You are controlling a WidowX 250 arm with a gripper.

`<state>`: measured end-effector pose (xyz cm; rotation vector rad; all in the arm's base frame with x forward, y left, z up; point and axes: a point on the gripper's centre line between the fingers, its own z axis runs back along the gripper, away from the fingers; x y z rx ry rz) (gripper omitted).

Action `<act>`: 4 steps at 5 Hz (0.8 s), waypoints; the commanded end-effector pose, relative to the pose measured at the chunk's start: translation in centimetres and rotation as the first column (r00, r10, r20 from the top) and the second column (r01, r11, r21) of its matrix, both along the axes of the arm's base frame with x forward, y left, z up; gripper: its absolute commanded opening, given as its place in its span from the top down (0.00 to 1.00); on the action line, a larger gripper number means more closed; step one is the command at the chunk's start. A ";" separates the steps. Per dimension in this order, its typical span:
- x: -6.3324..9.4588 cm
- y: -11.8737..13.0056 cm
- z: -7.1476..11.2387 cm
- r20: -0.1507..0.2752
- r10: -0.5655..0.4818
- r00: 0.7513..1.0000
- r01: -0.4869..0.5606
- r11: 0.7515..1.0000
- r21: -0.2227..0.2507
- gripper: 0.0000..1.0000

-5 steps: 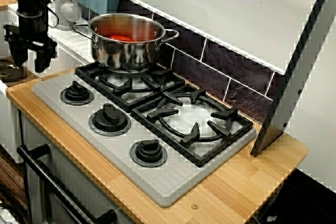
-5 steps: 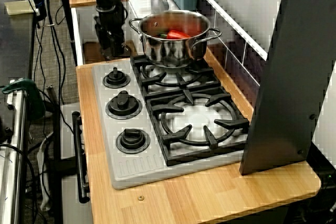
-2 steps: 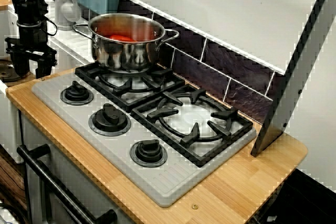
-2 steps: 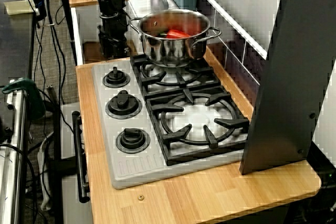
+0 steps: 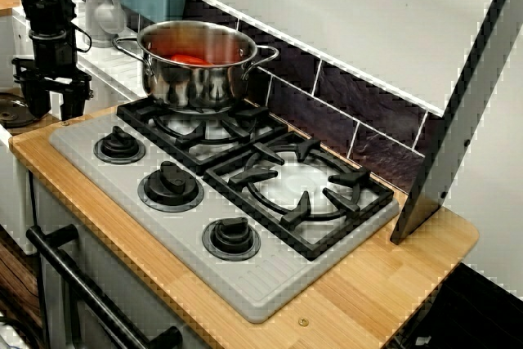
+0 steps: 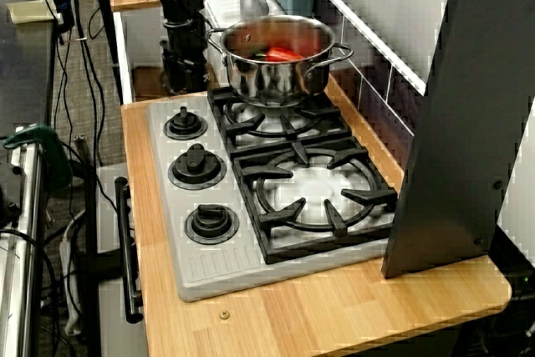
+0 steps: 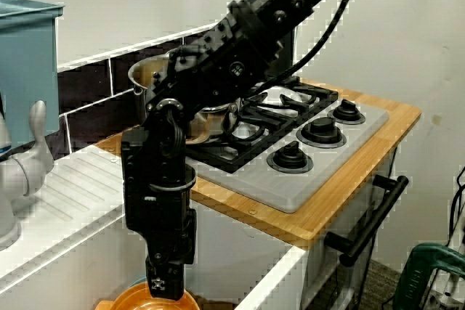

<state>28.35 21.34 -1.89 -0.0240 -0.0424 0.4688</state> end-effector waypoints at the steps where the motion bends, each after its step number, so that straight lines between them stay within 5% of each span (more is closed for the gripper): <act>1: 1.0 0.3 1.0 0.051 -0.009 0.999 0.007 1.000 0.029 0.00; 4: 1.4 -0.1 -0.2 0.058 -0.014 0.998 0.011 0.998 0.054 0.00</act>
